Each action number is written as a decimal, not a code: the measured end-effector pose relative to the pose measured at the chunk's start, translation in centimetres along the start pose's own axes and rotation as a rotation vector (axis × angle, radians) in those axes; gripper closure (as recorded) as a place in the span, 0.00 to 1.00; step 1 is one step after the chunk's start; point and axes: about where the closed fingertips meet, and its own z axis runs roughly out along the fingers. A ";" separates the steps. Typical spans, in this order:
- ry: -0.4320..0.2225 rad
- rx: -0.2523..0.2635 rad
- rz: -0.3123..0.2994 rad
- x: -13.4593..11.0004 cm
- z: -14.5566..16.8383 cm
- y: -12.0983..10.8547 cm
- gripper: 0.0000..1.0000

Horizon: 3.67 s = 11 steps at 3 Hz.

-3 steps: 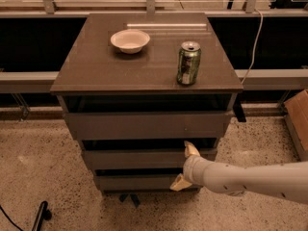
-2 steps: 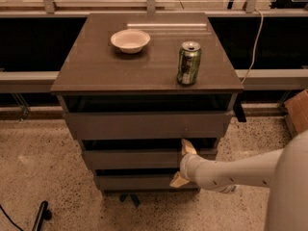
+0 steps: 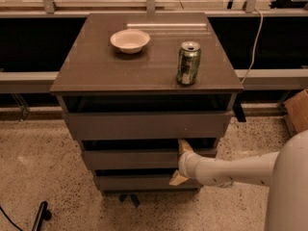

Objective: Open middle drawer

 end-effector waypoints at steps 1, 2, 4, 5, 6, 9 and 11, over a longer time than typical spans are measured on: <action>-0.024 -0.020 -0.020 0.5 1.0 -0.4 0.00; -0.050 -0.046 -0.009 1.5 1.8 -1.1 0.00; -0.083 -0.175 0.007 2.3 2.4 -1.6 0.00; -0.081 -0.226 0.013 2.5 2.7 -1.3 0.12; -0.078 -0.262 0.013 2.7 2.9 -1.0 0.36; -0.103 -0.345 -0.030 2.0 0.0 3.4 0.50; -0.159 -0.404 -0.092 0.5 -2.2 7.7 0.47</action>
Offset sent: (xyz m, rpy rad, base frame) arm 0.0368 -0.0256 -0.0166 0.0642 0.0557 0.0704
